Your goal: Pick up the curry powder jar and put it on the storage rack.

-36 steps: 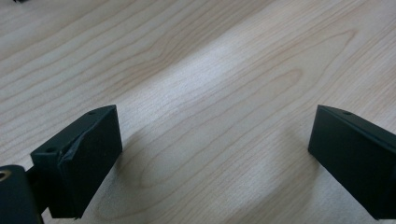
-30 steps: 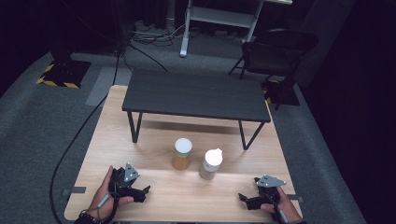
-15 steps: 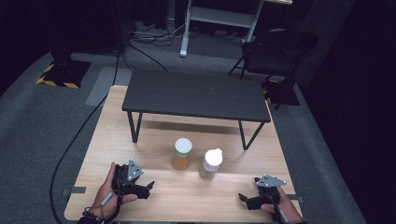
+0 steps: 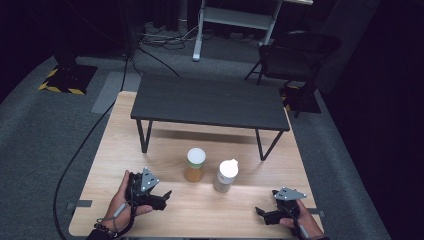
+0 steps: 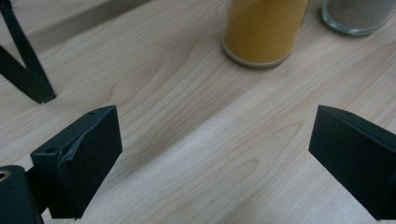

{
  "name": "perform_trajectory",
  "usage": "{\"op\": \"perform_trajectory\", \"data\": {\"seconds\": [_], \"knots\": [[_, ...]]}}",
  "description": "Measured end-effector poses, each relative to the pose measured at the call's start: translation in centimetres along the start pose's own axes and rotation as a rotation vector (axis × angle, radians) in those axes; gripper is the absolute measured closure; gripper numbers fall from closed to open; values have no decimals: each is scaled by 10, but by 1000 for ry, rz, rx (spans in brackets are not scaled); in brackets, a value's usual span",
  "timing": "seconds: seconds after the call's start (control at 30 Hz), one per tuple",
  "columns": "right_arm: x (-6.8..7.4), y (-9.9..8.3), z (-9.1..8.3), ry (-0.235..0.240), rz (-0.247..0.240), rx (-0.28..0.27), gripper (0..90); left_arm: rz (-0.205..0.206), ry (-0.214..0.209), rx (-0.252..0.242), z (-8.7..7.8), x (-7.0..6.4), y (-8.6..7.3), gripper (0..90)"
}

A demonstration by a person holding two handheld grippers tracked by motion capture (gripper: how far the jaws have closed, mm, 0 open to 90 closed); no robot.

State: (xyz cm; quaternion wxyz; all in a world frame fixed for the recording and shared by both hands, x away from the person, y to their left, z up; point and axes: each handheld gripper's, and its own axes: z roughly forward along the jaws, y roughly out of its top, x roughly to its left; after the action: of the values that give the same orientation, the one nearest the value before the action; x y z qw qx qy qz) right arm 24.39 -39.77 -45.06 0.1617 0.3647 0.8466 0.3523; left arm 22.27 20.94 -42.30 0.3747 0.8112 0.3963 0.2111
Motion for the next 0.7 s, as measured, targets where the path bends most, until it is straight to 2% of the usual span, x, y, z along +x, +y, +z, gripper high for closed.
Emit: {"op": "perform_trajectory", "data": {"seconds": [0.23, 0.7], "knots": [[0, 0, 0, 0, 0, 0, 0, 4, -16, -20, 4, -3, 6, 26], [0, 0, 0, 0, 0, 0, 0, -23, -30, -56, 10, -3, 15, 27]]}}
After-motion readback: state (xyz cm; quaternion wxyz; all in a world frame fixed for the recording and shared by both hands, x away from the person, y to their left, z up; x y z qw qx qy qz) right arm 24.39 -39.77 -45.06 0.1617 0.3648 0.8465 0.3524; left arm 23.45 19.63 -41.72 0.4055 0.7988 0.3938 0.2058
